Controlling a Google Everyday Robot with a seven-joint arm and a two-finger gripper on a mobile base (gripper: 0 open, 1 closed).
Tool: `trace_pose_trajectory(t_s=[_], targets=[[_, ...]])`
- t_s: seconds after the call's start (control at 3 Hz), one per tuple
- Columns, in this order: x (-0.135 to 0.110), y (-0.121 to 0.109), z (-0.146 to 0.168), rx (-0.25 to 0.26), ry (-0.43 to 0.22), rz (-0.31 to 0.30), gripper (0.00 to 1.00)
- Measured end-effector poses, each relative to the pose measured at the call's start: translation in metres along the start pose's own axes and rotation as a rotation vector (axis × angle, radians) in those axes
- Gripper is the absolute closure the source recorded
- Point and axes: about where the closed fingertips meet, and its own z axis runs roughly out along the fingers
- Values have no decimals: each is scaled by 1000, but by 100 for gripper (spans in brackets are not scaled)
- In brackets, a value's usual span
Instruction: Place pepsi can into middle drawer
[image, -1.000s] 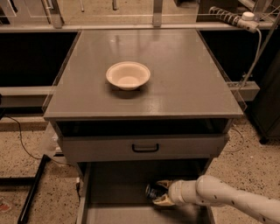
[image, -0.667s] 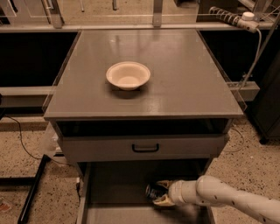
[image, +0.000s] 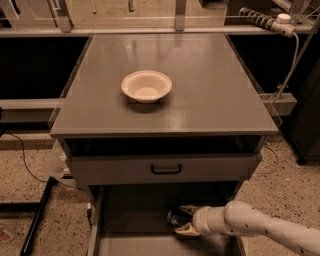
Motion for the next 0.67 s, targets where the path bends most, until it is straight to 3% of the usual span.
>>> trace_pose_trajectory(t_s=[0.33,0.67], targets=[[0,0,0,0,0,0,0],[0,0,0,0,0,0,0]])
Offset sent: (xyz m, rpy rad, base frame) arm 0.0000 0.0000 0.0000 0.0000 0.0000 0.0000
